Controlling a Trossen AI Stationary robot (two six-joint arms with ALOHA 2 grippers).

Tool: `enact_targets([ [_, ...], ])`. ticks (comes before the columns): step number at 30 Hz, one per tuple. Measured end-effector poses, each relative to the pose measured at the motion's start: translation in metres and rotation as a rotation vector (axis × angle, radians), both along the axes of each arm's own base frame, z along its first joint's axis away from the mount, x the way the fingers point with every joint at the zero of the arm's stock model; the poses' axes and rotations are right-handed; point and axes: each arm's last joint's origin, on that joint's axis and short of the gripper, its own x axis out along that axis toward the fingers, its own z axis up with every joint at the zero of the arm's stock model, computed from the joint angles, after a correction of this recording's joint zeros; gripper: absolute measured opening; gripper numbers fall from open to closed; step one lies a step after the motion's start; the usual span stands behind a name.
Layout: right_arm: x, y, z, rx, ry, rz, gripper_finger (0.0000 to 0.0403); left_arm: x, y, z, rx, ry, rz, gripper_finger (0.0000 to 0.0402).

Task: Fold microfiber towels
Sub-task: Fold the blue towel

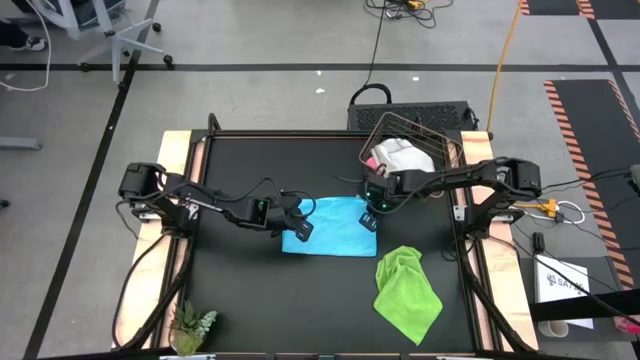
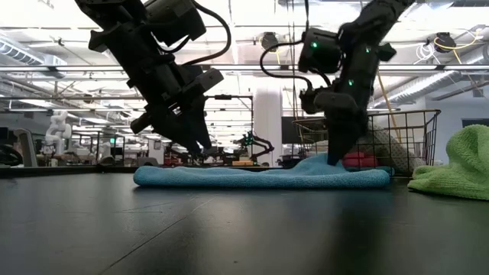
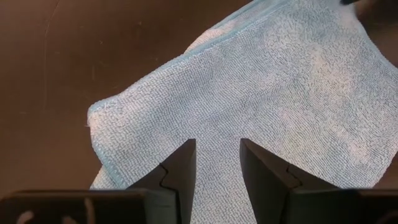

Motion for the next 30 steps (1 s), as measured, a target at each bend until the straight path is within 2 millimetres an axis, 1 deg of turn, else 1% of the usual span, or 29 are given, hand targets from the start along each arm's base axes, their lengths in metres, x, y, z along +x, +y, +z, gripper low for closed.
enact_targets([
  [2, -0.001, 0.0, -0.006, -0.007, -0.021, 0.012, 0.0009, 0.0, 0.0, 0.0, -0.002, -0.001, 0.003, 0.0126],
  [5, -0.002, 0.001, -0.008, -0.013, -0.035, 0.024, 0.0033, 0.0, 0.0, 0.0, -0.004, -0.002, 0.004, 0.0126],
  [13, -0.003, -0.006, -0.008, -0.097, -0.014, 0.005, 0.0127, 0.0, 0.0, 0.0, -0.004, -0.001, 0.004, 0.0126],
  [17, -0.007, -0.013, -0.009, -0.116, 0.014, -0.008, 0.0162, 0.0, 0.0, 0.0, -0.004, -0.001, 0.003, 0.0126],
  [22, -0.006, -0.017, -0.008, -0.123, -0.013, -0.025, 0.0181, 0.0, 0.0, 0.0, -0.004, -0.001, 0.003, 0.0127],
  [25, -0.003, -0.018, -0.009, -0.129, -0.03, -0.023, 0.0182, 0.0, 0.0, 0.0, -0.004, -0.001, 0.003, 0.0127],
  [30, 0.002, -0.019, -0.017, -0.118, -0.04, -0.03, 0.0182, 0.0, 0.0, 0.0, -0.004, 0.0, 0.003, 0.0127],
])
